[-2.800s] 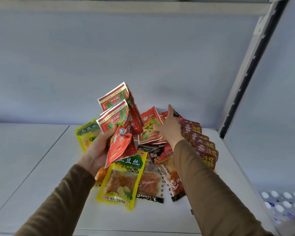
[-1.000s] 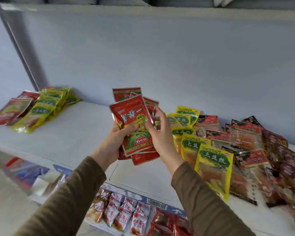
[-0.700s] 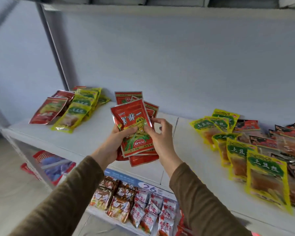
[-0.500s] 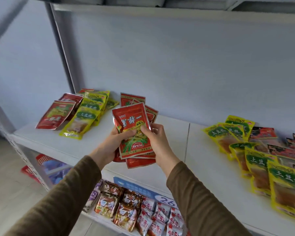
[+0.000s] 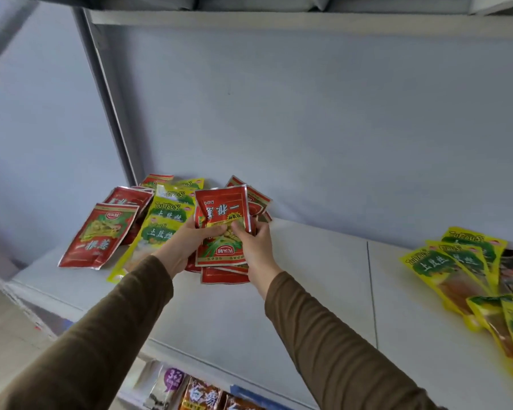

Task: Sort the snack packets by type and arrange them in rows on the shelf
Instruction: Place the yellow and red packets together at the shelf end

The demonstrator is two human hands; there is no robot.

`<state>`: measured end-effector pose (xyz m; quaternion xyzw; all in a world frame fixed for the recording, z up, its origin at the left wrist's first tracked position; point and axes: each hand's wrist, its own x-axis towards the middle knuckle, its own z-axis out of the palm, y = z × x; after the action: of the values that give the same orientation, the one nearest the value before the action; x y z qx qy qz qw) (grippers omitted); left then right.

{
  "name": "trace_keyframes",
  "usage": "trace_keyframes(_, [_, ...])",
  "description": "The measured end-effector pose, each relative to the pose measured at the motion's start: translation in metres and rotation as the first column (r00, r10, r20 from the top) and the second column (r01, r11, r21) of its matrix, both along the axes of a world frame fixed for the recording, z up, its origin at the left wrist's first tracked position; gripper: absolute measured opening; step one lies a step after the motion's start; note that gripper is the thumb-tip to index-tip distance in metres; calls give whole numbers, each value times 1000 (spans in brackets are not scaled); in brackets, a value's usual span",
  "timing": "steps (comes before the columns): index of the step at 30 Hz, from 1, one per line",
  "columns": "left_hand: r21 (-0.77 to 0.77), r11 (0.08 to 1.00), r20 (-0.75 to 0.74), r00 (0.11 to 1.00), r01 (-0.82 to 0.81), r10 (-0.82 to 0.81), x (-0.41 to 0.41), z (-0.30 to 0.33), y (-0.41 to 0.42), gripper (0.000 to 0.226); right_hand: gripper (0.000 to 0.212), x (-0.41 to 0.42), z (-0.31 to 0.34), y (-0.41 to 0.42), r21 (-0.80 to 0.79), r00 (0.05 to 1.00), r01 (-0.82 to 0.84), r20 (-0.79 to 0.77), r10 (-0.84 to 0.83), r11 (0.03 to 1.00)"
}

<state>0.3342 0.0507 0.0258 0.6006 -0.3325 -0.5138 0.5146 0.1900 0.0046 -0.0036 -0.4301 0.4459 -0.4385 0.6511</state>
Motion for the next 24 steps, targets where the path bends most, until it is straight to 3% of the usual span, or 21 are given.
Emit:
trace_keyframes(6, [6, 988, -16, 988, -152, 152, 21, -11, -34, 64, 39, 40, -6, -33, -34, 975, 166, -146, -170, 985])
trace_keyframes(11, [-10, 984, 110, 978, -179, 179, 26, -12, -53, 88, 51, 41, -5, -41, -67, 966, 223, -115, -229, 973])
trace_keyframes(14, [-57, 989, 282, 948, -135, 146, 32, -19, -57, 114, 43, 43, -15, -38, -264, 888, 229, -337, -312, 937])
trace_keyframes(17, [-36, 999, 470, 881, -37, 50, 36, -23, -61, 101, 43, 50, -20, -36, -318, 836, 189, -445, -322, 929])
trace_keyframes(20, [-24, 1000, 490, 872, -11, 22, 40, -25, -64, 89, 43, 56, -20, -36, -187, 872, 227, -397, -285, 956])
trace_keyframes(24, [-74, 997, 539, 842, 32, 14, 45, -24, -63, 74, 28, 53, -19, -35, -303, 788, 301, -455, -415, 904])
